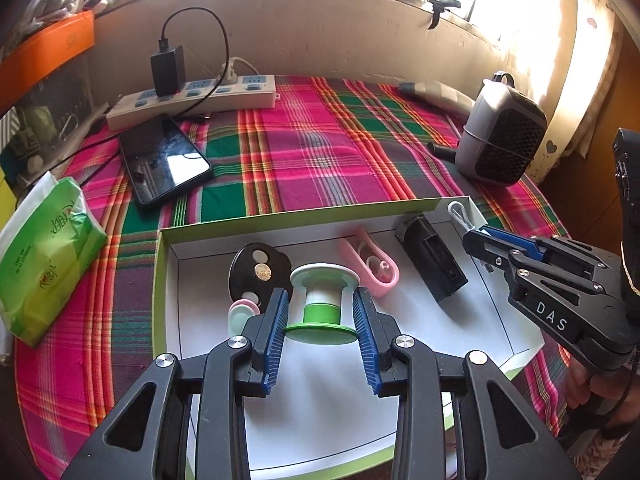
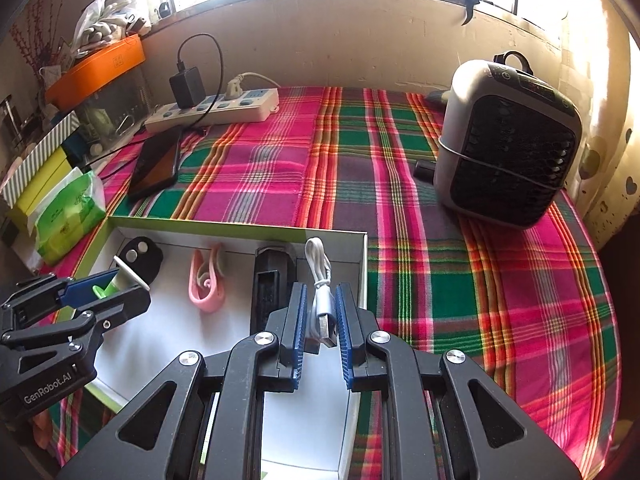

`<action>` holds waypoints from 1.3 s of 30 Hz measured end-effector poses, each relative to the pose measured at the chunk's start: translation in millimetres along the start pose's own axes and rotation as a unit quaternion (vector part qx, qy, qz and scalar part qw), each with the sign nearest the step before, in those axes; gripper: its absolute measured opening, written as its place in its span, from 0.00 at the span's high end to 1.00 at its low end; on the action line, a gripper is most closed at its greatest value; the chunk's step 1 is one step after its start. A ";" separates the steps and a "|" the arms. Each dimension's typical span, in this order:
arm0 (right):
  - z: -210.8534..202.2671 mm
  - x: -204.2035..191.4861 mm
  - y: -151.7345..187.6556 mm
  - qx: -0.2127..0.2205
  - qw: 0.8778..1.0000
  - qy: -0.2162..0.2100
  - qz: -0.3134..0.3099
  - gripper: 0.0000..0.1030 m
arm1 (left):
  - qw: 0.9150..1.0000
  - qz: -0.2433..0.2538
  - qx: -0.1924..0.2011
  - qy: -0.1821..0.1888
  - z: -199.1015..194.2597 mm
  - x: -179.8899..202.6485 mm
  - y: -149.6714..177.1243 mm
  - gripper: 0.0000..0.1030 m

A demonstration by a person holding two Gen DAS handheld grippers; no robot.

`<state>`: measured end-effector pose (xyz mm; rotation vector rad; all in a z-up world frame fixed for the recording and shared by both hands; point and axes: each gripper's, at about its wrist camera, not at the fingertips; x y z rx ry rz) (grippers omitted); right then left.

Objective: Organize objects
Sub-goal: 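Lift and carry the spool and cable over the white box, then open right tool to drop the cable while left tool releases the spool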

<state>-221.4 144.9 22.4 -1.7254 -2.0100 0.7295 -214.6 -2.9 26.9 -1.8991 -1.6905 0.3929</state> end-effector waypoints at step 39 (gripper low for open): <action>17.2 -9.3 -1.0 -0.018 1.000 0.004 -0.011 0.85 | 1.000 0.003 -0.027 -0.011 21.4 -2.4 -3.7 0.69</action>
Point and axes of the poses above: each gripper's, at about its wrist camera, not at the fingertips, and z roughly the way its jaws point, x to its right, y to its underside
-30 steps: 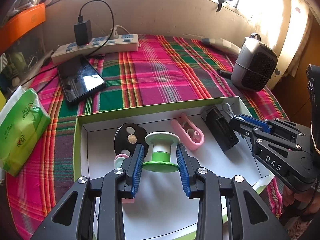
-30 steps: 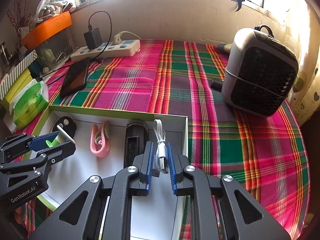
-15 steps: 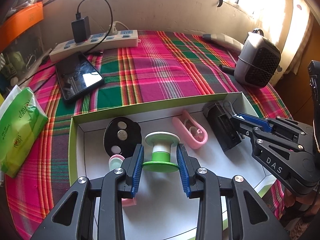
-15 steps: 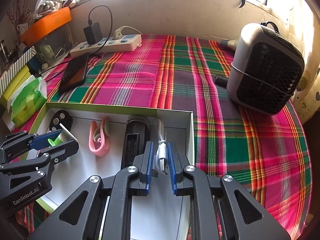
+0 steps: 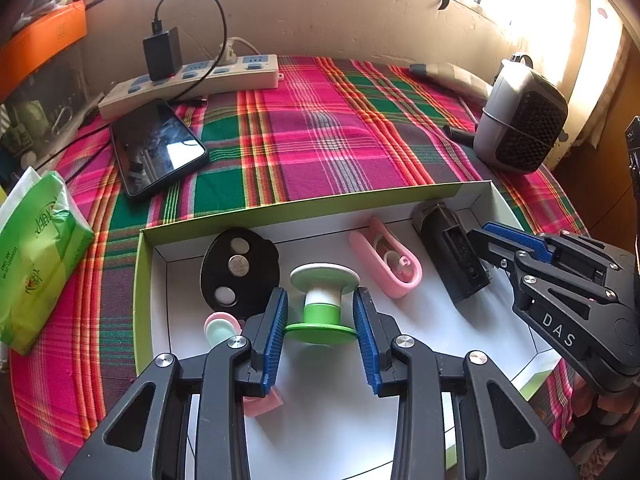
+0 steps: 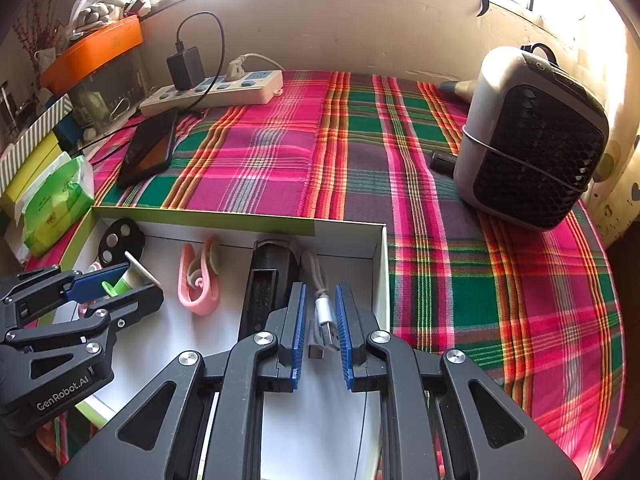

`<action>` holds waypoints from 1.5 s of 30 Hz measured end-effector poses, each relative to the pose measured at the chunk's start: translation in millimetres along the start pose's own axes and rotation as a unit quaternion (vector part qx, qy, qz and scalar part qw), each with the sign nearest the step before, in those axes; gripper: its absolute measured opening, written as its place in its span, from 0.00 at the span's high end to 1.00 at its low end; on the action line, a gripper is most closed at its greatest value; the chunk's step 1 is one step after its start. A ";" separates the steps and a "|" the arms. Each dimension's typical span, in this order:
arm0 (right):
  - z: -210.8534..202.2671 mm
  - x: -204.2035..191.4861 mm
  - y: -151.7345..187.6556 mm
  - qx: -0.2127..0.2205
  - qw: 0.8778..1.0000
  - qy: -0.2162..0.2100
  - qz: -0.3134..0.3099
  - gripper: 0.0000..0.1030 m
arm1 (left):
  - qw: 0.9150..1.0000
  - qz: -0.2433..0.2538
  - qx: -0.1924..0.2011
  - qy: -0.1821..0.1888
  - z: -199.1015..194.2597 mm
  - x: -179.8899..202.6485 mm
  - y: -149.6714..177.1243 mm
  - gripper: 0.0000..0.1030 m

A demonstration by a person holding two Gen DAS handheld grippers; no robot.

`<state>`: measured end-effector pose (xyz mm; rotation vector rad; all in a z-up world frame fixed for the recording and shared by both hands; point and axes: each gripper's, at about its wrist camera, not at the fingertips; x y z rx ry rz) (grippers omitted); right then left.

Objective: Organize objects
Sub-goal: 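Open right tool to drop the cable while left tool releases the spool, then withdraw both tools from the box toward the walnuts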

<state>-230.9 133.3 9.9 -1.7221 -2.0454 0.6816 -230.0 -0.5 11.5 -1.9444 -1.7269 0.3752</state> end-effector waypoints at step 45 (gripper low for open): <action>-44.9 -7.0 17.7 0.044 0.999 -0.010 0.014 0.63 | 0.999 -0.016 0.041 0.015 -45.7 2.9 22.0 0.66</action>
Point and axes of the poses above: each gripper's, at about its wrist camera, not at the fingertips, and z roughly the way its jaws point, x to its right, y to its underside
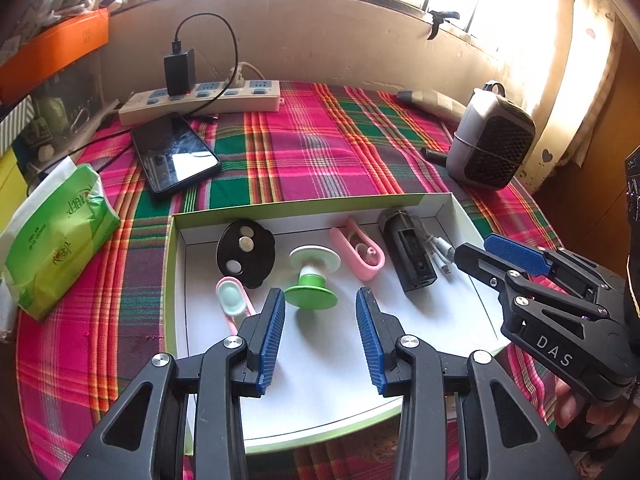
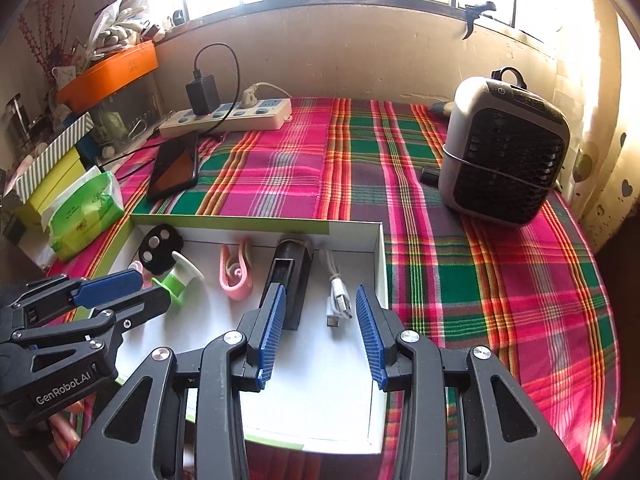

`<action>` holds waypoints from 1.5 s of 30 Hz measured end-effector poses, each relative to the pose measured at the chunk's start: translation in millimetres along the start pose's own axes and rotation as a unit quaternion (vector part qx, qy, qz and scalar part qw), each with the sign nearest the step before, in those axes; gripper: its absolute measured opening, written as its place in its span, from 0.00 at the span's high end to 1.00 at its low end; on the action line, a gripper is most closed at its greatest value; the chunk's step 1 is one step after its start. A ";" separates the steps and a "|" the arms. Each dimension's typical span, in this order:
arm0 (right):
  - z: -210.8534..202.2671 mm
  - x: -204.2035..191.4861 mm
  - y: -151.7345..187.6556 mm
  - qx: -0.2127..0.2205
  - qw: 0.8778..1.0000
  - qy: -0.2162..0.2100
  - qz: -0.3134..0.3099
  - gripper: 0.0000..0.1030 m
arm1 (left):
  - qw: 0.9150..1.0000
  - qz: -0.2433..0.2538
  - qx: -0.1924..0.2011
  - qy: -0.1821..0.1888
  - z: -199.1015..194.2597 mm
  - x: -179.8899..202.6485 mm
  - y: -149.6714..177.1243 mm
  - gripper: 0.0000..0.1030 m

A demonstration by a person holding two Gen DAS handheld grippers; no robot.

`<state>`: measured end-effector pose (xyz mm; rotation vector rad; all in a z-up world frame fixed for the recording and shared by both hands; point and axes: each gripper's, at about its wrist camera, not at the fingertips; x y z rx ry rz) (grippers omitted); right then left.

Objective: Organize objects
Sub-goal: 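Withdraw both tools from the box toward the walnuts, then grasp the large walnut with the right tool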

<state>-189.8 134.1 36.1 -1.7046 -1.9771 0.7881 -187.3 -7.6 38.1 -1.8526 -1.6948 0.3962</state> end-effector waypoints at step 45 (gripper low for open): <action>-60.2 -0.5 99.0 0.026 0.999 -0.039 0.020 0.56 | 0.998 -0.039 0.017 0.050 -49.3 0.5 95.7 0.66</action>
Point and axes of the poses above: each gripper's, at about its wrist camera, not at the fingertips, and z roughly the way its jaws point, x to its right, y to its underside
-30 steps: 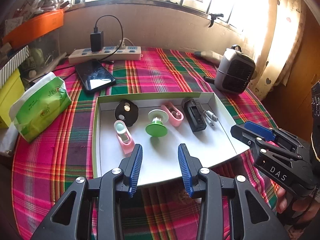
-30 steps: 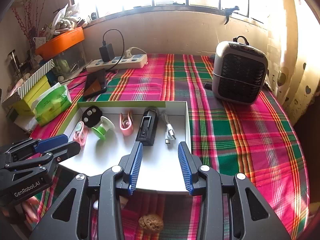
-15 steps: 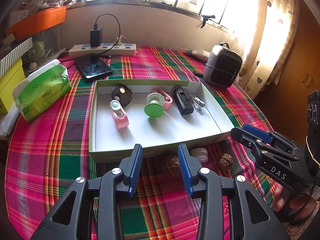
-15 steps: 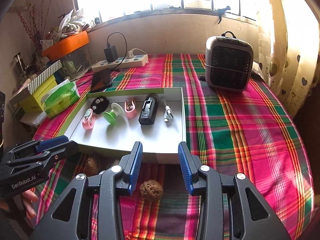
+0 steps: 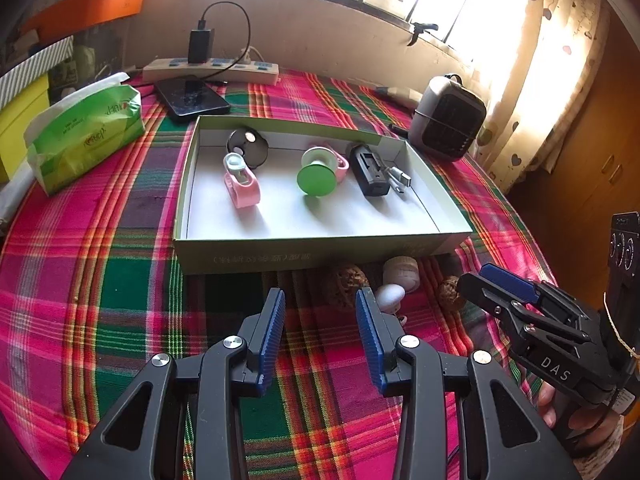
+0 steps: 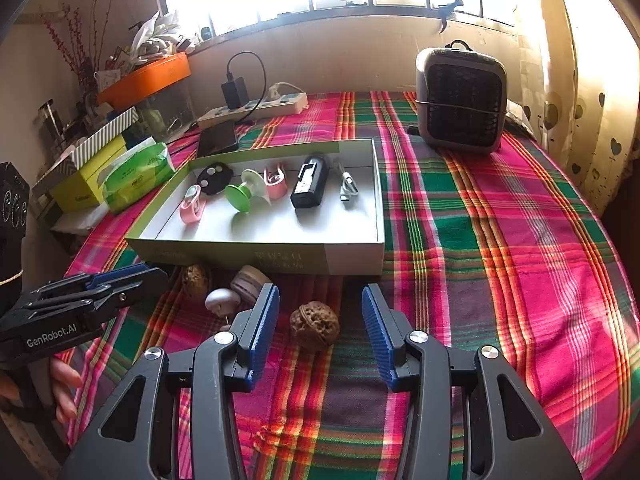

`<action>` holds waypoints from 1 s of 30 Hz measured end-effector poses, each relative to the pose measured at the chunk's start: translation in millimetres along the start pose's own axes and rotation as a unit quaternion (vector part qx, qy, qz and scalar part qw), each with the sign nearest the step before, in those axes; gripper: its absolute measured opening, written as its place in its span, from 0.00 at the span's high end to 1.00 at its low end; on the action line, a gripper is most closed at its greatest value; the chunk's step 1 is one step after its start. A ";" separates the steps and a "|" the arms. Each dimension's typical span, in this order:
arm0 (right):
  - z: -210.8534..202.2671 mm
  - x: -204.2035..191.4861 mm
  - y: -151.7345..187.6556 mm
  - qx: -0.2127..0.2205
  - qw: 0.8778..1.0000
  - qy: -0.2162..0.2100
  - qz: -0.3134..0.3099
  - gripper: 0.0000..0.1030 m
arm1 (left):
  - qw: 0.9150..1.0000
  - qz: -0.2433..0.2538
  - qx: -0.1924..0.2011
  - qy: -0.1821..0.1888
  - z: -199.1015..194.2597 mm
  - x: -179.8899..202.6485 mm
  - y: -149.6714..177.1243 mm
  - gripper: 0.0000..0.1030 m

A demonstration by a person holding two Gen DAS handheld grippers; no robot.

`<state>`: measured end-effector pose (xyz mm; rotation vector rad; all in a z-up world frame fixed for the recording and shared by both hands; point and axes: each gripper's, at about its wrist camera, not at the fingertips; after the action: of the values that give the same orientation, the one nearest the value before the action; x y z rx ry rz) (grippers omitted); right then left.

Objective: Organize objects
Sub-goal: 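Grasp the large walnut with the right tool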

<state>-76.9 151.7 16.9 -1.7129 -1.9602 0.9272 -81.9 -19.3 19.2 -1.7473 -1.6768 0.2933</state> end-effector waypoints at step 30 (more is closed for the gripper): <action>23.5 -4.4 8.9 -0.039 0.999 0.035 -0.015 0.66 | 1.000 -0.006 -0.027 0.013 15.5 0.6 5.5 0.66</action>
<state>-85.2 142.4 -5.4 -1.7294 -1.9953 0.7798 -86.8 -13.4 4.6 -1.7727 -1.6900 0.2204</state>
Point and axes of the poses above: each gripper's, at about its wrist camera, not at the fingertips, and z roughly the way its jaws point, x to its right, y to its underside
